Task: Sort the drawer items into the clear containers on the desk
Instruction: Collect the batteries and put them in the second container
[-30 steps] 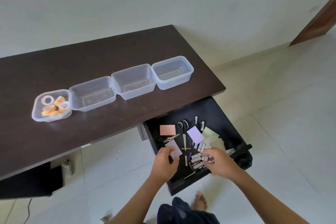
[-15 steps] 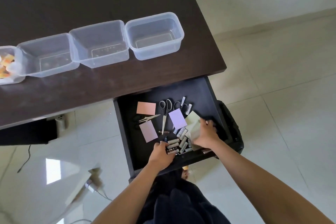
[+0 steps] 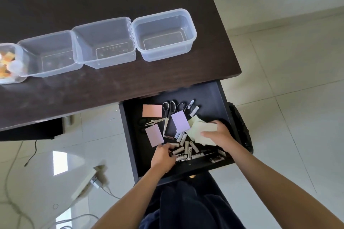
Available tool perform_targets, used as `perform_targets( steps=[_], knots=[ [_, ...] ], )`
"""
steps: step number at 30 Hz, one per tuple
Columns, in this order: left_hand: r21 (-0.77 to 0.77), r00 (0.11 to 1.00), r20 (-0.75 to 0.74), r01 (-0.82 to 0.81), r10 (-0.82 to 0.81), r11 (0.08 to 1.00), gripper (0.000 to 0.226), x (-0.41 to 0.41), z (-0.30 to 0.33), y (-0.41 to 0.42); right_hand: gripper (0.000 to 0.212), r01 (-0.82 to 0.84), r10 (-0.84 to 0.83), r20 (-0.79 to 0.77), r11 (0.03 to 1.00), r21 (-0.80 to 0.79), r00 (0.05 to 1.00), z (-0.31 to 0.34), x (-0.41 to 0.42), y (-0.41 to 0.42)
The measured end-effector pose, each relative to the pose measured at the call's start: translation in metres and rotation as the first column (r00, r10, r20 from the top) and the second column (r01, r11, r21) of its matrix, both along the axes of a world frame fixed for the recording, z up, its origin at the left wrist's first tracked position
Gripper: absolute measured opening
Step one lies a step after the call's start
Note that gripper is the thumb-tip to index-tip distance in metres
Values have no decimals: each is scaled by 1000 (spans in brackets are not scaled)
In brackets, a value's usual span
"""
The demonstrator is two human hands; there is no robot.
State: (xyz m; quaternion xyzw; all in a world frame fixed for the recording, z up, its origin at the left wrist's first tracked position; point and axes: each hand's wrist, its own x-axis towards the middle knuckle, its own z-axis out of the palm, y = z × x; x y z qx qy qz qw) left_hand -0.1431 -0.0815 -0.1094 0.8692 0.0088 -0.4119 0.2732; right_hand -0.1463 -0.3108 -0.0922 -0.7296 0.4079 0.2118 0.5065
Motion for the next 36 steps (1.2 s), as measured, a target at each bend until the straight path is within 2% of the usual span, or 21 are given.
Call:
perform_targets(
  steps=[3, 5, 8, 11, 13, 15, 17, 20, 23, 26, 29, 33, 36],
  knots=[
    [121, 969, 243, 13, -43, 993, 42, 7, 4, 9, 47, -92, 104, 93, 987, -131, 990, 8, 9, -10],
    [233, 936, 318, 79, -153, 969, 51, 12, 8, 15, 47, -184, 211, 129, 963, -199, 969, 14, 11, -10],
    [310, 926, 264, 184, -270, 933, 63, 19, 8, 19, 52, -320, 368, 143, 906, -279, 919, 18, 13, -8],
    [386, 907, 228, 251, -355, 888, 70, 19, 7, 20, 56, -403, 422, 53, 891, -210, 905, 23, 16, -14],
    [433, 891, 232, 264, -389, 862, 71, 16, 8, 19, 58, -508, 509, -38, 847, -157, 860, 23, 14, -18],
    [453, 903, 240, 221, -357, 864, 68, 12, 9, 18, 63, -613, 603, -112, 779, -133, 790, 21, 8, -18],
    [429, 947, 232, 105, -222, 897, 60, 9, 10, 15, 65, -657, 645, -127, 737, -161, 754, 16, 4, -15],
    [323, 967, 248, -134, 53, 937, 38, 11, 6, 16, 58, -674, 692, -109, 636, -376, 714, 7, 6, -8],
    [242, 950, 271, -221, 153, 945, 34, 19, -2, 18, 55, -680, 736, -106, 548, -487, 669, -1, 13, 6],
    [267, 931, 324, -259, 166, 928, 41, 25, -3, 14, 68, -710, 758, -156, 488, -509, 633, -10, 21, 23],
    [227, 933, 347, -181, 94, 957, 46, 21, -2, 11, 89, -709, 735, -213, 467, -528, 643, -20, 20, 35],
    [203, 959, 274, 16, -73, 979, 52, 12, -3, 16, 90, -670, 697, -208, 493, -555, 686, -22, 18, 36],
    [260, 966, 257, -40, -29, 965, 49, 7, -3, 25, 84, -618, 671, -178, 502, -606, 720, -20, 16, 30]
  ],
)
